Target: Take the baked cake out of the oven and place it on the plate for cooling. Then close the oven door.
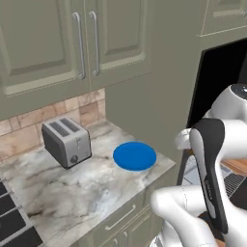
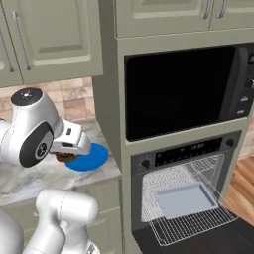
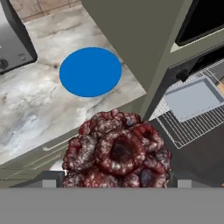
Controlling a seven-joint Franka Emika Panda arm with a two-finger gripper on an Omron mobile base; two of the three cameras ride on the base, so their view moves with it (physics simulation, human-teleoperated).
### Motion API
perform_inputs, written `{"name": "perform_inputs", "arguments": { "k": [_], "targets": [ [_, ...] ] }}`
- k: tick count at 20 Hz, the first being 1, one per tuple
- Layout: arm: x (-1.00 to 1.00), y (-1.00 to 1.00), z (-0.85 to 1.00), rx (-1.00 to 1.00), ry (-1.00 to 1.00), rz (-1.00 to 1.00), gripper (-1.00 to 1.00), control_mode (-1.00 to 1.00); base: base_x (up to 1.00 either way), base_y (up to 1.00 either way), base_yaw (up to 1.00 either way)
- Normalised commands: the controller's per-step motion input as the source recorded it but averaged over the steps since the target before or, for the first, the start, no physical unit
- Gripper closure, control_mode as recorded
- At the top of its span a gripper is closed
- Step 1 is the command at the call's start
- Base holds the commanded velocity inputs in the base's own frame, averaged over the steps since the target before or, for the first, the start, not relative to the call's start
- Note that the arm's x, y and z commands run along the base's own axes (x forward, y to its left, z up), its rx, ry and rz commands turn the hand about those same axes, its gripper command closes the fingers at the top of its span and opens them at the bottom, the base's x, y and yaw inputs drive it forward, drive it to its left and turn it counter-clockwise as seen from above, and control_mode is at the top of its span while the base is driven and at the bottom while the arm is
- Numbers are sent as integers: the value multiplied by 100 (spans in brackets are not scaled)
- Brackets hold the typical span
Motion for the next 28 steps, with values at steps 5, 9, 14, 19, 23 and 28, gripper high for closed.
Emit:
{"name": "perform_inputs", "arguments": {
  "k": [5, 9, 14, 19, 23, 28],
  "targets": [
    [0, 0, 0, 0, 0, 0, 100, 100, 58, 0, 0],
    [0, 0, 0, 0, 0, 0, 100, 100, 74, 0, 0],
    [0, 0, 0, 0, 0, 0, 100, 100, 66, 0, 0],
    [54, 24, -23, -2, 1, 0, 100, -100, 14, 1, 0],
    [63, 64, -43, -2, 5, 0, 100, -100, 0, 0, 0],
    [57, 55, -59, 0, 4, 0, 100, -100, 0, 0, 0]
  ]
}}
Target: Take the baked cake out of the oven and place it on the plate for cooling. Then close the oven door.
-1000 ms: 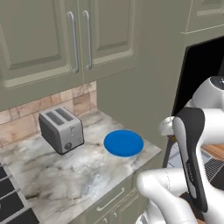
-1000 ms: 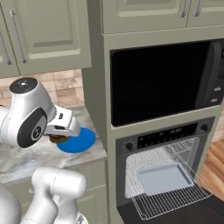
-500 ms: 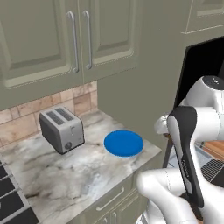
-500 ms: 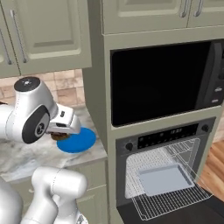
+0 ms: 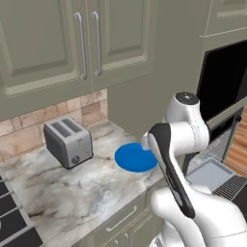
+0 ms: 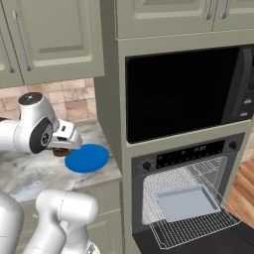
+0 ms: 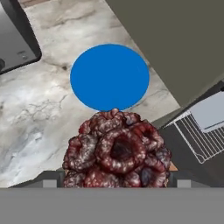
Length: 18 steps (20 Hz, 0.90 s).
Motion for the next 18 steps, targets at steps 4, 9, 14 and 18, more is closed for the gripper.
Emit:
{"name": "perform_inputs", "arguments": {
  "k": [4, 9, 14, 18],
  "targets": [
    [56, 33, -64, 0, 0, 0, 100, -100, 0, 0, 0],
    [54, 10, -58, 0, 0, 0, 100, -100, 0, 0, 0],
    [55, 0, -45, 0, 0, 0, 100, -100, 0, 0, 0],
    [57, 0, -33, 0, 0, 0, 100, -100, 0, 0, 0]
  ]
}}
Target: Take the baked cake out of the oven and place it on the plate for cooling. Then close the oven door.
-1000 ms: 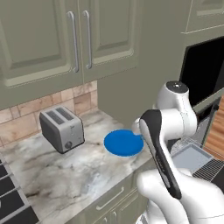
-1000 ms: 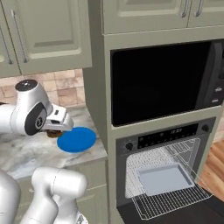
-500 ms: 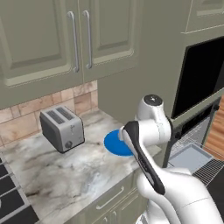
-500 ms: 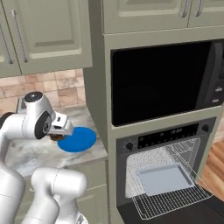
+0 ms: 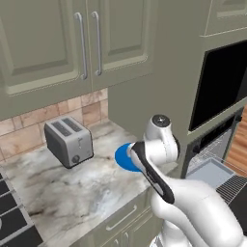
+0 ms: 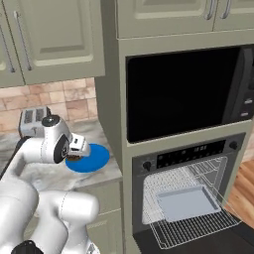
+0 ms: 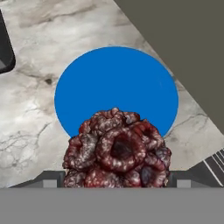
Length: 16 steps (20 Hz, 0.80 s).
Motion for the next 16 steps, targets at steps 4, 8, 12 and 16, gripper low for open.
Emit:
{"name": "perform_inputs", "arguments": {
  "k": [4, 8, 12, 16],
  "targets": [
    [63, 0, -23, 0, 0, -1, 100, -100, 0, 0, 0],
    [52, 0, -30, 0, 0, 0, 100, -100, 0, 0, 0],
    [62, 0, -34, 0, 0, 0, 100, -100, 0, 0, 0],
    [49, 0, -26, 0, 1, 0, 100, -100, 0, 0, 0]
  ]
}}
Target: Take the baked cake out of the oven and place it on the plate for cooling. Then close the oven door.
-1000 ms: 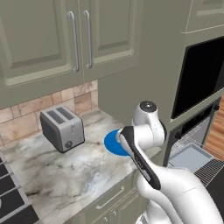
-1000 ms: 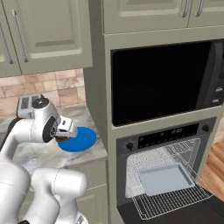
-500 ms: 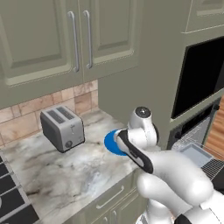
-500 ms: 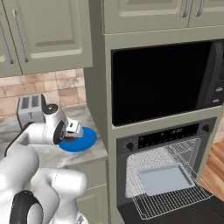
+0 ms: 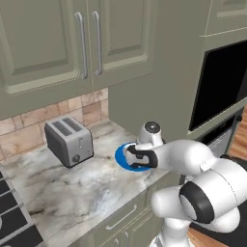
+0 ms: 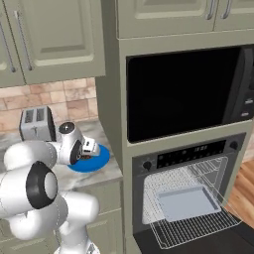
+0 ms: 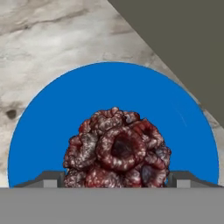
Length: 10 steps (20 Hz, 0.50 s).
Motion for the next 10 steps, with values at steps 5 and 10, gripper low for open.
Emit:
{"name": "perform_inputs", "arguments": {
  "k": [5, 10],
  "targets": [
    [28, 1, -16, 0, 4, -1, 100, -100, 0, 0, 0],
    [8, 0, -14, 0, 5, 0, 100, -100, 0, 0, 0]
  ]
}}
